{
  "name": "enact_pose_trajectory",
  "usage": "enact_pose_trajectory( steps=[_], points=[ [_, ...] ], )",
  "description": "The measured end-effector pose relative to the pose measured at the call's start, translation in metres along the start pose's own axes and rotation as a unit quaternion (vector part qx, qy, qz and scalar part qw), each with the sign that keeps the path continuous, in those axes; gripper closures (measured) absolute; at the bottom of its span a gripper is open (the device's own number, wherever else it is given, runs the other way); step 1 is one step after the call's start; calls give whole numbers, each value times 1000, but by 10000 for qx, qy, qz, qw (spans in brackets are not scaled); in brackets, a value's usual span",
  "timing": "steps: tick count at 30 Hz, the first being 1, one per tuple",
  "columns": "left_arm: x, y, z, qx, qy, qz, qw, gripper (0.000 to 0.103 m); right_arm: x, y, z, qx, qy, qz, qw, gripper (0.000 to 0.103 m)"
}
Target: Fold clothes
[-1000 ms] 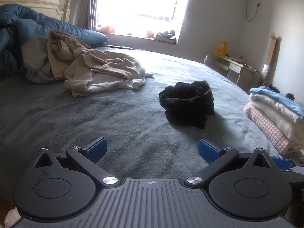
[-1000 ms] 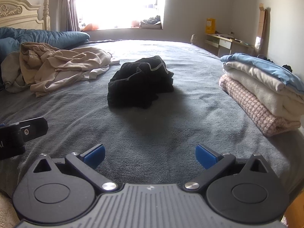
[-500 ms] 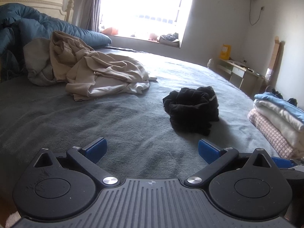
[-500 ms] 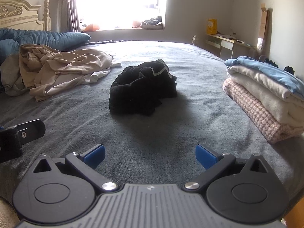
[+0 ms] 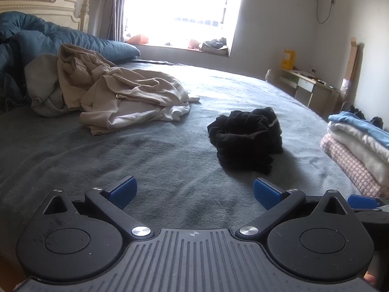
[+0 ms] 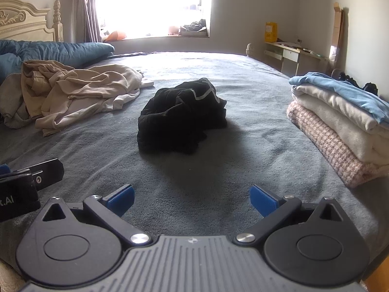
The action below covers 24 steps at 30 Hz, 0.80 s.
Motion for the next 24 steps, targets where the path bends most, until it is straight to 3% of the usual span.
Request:
enact_pose_trajectory(
  steps=[24],
  points=[
    [3,1,-5,9,-55,-34,10000,0,4,2,-3,35,-43,38,10000,0]
  ],
)
Point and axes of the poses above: each gripper's, at about its wrist camera, not at the fingertips, and y roughly against the way its jaws point, x to its right, z to its underside, the point moved 6 cm from there along -y, roughly the way its jaws point, and after that the axes turned 10 degrees about -z, right-handed, at the moved point
